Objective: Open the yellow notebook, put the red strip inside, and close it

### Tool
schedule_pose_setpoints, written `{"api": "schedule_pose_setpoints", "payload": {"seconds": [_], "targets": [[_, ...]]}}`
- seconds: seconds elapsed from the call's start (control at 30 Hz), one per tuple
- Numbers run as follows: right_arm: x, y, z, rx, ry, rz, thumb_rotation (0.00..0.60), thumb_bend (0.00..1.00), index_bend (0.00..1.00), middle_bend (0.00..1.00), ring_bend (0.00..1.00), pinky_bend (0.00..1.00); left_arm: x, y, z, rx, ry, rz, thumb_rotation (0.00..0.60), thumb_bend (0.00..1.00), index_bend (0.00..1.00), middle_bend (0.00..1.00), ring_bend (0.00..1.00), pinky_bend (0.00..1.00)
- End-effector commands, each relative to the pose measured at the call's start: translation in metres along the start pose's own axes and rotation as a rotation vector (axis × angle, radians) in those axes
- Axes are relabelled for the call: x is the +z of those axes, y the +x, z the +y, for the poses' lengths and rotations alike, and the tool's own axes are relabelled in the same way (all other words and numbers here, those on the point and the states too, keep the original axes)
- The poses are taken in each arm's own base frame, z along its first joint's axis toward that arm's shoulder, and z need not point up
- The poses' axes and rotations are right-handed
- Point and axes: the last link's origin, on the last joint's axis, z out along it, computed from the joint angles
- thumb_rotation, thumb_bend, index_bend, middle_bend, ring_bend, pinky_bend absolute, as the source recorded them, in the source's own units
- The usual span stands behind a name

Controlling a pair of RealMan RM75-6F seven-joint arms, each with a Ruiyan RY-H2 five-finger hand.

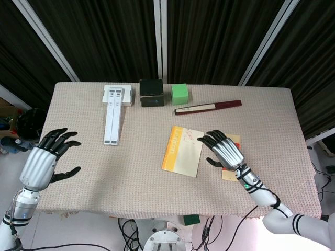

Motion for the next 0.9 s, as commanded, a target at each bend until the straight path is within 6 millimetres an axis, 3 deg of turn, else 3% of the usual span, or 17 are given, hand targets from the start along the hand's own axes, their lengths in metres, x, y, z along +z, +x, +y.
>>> {"api": "schedule_pose_setpoints", "payload": {"seconds": [0.03,0.27,0.6,0.9], "targets": [[0.003,-0.002,0.0,-0.008,0.01,-0.016,0.6,0.2,0.24,0.27,0.18,0.2,0.001,-0.002,0.003,0.006,-0.024,0.0,0.6,0.03,0.34,0.22,0.13,0.17],[0.003,-0.018,0.012,-0.199,0.077,-0.1,0.6,0.05,0.25,0.27,0.18,0.2,-0.003,-0.003,0.006,0.007,-0.031,0.003,0.6,0.03,0.34,0.22,0.13,0.17],[0.025,-0.052,0.002,-0.236,0.145,-0.154,0.6,0.03,0.26,0.26,0.17,0.19,-0.01,-0.004,0.005,0.005,-0.017,0.011,0.6,0.03,0.34,0.22,0.13,0.17],[0.043,-0.062,-0.007,-0.223,0.165,-0.133,0.6,0.03,0.27,0.26,0.17,0.19,-0.016,-0.002,0.0,0.005,0.0,0.019,0.6,0.03,0.34,0.22,0.13,0.17]]}}
